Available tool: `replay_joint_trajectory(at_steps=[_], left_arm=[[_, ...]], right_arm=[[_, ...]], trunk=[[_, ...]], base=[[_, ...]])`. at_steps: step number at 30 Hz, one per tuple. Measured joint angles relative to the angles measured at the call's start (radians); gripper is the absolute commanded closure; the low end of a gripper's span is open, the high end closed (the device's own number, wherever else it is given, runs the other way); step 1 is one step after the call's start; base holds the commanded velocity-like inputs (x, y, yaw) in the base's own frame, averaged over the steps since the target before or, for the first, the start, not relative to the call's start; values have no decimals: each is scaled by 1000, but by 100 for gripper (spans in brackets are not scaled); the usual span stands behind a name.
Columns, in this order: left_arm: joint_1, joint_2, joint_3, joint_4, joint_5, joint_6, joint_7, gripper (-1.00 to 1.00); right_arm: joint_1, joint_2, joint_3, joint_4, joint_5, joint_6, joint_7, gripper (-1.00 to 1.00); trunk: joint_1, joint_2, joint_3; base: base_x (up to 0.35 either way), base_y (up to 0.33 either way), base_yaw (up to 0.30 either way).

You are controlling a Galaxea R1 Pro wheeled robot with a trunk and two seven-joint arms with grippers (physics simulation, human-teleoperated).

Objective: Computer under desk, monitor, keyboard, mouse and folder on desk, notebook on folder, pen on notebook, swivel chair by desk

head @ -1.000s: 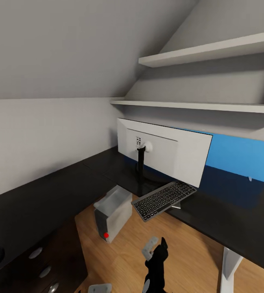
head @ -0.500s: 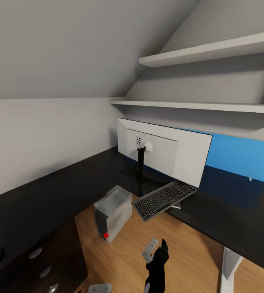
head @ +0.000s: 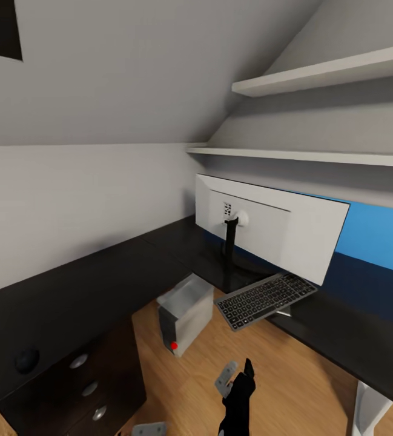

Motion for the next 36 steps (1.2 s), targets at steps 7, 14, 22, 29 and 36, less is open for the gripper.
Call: replay_joint_trajectory(at_steps=[7, 14, 22, 29, 36], left_arm=[[0, -1, -1, -1, -1, -1, 1, -100], [0, -3, -4, -30, -1, -3, 3, -100], [0, -6, -7, -49, -1, -3, 4, -100], [0, -11, -7, -51, -1, -2, 6, -100], [0, -15, -4, -52, 0, -1, 6, -100]], right_arm=[[0, 0, 7, 29, 1, -1, -3, -100], [0, 0, 8, 34, 8, 11, -23, -100], [0, 0, 8, 33, 67, 21, -38, -100], [0, 0, 3, 28, 162, 25, -42, -100], [0, 0, 10, 22, 285, 27, -46, -100]], trunk=[[0, 0, -7], [0, 0, -13], [0, 0, -15], [19, -35, -31], [46, -84, -53]], base=[[0, 0, 204], [0, 0, 134], [0, 0, 30], [0, 0, 3], [0, 0, 0]])
